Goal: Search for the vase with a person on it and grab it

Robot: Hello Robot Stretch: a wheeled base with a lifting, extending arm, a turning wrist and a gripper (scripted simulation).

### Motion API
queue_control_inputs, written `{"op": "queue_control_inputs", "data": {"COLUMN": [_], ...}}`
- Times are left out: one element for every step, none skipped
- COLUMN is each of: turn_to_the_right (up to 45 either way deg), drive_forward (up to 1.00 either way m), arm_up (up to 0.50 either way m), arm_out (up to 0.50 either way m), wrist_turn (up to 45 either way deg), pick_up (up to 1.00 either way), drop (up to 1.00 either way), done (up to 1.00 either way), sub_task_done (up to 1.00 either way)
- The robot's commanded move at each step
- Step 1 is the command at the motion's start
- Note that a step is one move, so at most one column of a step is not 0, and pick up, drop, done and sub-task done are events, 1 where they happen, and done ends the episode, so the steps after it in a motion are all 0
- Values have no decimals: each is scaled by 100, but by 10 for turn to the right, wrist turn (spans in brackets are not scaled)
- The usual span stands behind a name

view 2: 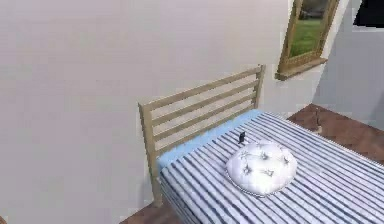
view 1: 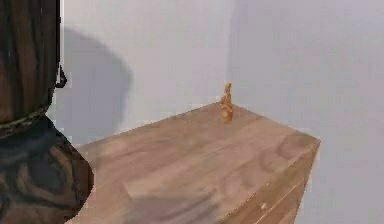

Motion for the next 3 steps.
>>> {"op": "queue_control_inputs", "data": {"turn_to_the_right": [-450,-300,450], "drive_forward": [0,0,0], "arm_up": [0,0,0], "arm_out": [0,0,0], "wrist_turn": [0,0,0], "pick_up": [0,0,0], "drop": [0,0,0], "done": [0,0,0], "sub_task_done": [0,0,0]}}
